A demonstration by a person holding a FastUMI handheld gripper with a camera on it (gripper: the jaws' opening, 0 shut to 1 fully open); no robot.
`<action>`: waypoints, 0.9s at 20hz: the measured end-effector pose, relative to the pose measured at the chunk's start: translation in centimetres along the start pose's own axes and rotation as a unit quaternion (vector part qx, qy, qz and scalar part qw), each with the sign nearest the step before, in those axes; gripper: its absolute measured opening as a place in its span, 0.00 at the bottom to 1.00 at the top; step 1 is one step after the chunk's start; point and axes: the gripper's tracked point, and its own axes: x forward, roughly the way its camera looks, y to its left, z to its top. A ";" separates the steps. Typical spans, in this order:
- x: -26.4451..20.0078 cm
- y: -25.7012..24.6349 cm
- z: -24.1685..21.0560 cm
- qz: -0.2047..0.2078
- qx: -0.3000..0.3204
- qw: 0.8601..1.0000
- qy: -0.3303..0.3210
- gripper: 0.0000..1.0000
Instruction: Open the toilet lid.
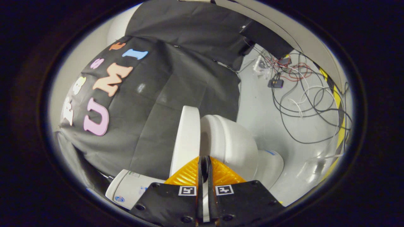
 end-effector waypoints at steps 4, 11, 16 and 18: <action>-0.9 3.3 0.8 0.013 -0.083 0.996 -0.003 0.08; -3.0 13.0 1.5 0.034 -0.233 0.971 -0.038 0.08; -4.5 18.8 0.1 0.017 -0.337 0.940 -0.038 0.08; -4.9 20.8 -0.7 0.025 -0.367 0.929 -0.036 0.07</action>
